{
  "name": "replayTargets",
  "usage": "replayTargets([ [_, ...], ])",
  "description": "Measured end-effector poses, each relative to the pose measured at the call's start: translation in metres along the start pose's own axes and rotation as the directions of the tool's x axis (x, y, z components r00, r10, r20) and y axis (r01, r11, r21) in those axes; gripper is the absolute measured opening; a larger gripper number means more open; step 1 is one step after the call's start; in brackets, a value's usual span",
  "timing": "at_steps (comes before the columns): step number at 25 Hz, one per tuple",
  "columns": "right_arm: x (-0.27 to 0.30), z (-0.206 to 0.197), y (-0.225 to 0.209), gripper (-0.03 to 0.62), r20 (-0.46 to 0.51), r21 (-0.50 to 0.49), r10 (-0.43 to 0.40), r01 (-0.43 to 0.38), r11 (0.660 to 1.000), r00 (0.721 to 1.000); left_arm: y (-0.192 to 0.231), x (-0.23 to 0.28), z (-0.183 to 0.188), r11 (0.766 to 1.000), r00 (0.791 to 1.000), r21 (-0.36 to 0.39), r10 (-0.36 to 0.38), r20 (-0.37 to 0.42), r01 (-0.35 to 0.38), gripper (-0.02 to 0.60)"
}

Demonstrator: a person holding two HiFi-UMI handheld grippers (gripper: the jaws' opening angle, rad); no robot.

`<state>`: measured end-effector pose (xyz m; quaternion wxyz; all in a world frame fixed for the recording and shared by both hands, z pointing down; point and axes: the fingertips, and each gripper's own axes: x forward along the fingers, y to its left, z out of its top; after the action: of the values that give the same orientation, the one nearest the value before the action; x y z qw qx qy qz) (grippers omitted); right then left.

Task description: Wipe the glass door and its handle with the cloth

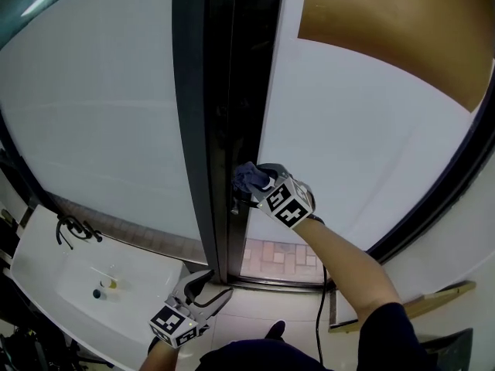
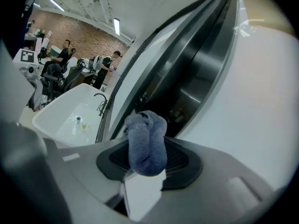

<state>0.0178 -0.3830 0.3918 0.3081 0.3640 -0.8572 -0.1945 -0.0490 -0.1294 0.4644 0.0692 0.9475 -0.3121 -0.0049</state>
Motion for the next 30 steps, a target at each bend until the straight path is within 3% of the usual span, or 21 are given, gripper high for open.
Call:
replayTargets([
  [6,0.041,-0.014,0.024,0.153,-0.053,0.155,0.090,-0.081,0.985,0.995,0.009,-0.012,-0.006,0.999,0.999,-0.015,0.036,0.000,-0.036,0.241],
  [14,0.044,-0.038,0.041,0.150,-0.164,0.171,0.196,-0.168,0.971,0.967,0.004,-0.005,-0.004,1.000,1.000,-0.016,0.015,0.010,-0.015,0.241],
  [19,0.032,-0.057,0.035,0.148,-0.228,0.234,0.252,-0.198,0.952,0.941,-0.001,-0.001,-0.003,1.000,1.000,-0.012,-0.001,0.004,0.001,0.242],
  [24,0.015,-0.083,0.024,0.147,-0.256,0.340,0.326,-0.231,0.912,0.910,-0.004,0.002,-0.001,1.000,1.000,-0.015,-0.009,0.003,0.009,0.241],
  [30,-0.007,-0.103,0.015,0.147,-0.314,0.335,0.356,-0.249,0.909,0.880,-0.005,0.002,0.000,1.000,1.000,-0.008,-0.009,0.010,0.009,0.241],
])
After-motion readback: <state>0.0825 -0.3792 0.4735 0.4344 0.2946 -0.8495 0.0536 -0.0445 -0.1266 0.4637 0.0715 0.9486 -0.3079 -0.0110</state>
